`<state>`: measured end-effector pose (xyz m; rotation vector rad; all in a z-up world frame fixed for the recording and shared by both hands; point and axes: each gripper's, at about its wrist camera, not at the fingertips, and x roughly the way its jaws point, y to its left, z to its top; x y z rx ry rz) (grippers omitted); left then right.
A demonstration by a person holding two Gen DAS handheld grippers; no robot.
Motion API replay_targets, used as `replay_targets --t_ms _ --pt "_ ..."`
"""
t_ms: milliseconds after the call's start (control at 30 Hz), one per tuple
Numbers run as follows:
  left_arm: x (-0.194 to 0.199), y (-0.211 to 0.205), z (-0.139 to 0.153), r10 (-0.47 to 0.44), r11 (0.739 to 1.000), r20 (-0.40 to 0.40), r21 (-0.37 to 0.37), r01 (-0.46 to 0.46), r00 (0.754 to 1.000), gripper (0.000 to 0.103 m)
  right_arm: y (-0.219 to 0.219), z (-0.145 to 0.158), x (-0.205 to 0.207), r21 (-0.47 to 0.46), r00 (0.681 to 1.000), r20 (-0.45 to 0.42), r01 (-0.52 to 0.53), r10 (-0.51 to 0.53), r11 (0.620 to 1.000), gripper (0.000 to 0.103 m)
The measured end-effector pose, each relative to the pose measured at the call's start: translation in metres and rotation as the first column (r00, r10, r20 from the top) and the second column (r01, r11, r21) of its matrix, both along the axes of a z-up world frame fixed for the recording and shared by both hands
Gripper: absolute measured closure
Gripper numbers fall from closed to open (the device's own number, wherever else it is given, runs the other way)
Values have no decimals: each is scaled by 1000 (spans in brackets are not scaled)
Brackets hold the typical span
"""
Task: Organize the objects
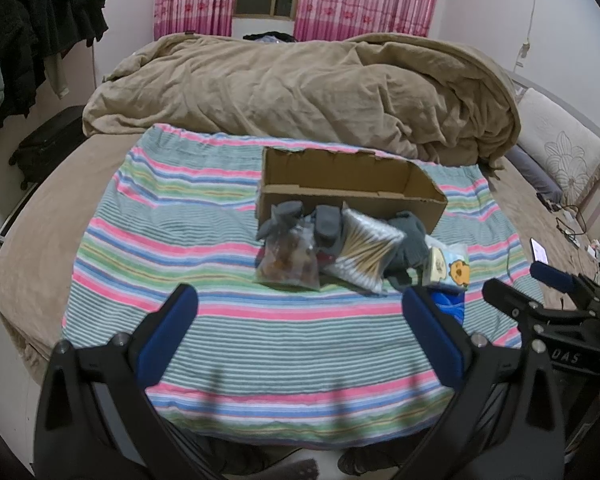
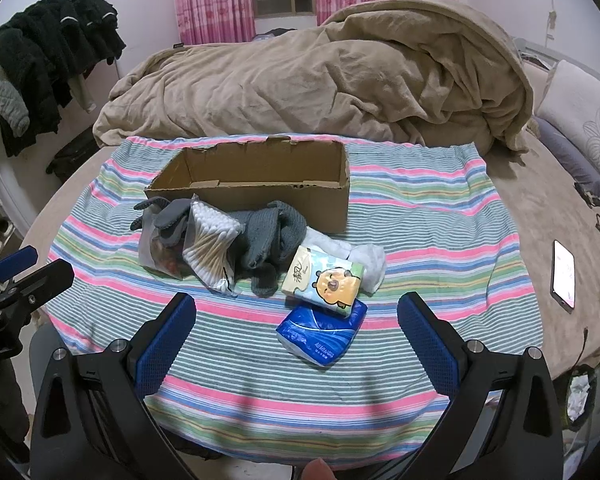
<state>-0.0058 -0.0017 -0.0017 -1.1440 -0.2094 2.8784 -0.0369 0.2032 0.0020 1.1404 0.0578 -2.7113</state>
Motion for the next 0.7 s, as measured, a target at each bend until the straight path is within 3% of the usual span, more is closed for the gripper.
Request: replay_targets --t_ms 700 --pt "1 -2 -3 -4 1000 3 3 4 1000 0 -3 -4 0 -5 1000 5 3 -3 1000 1"
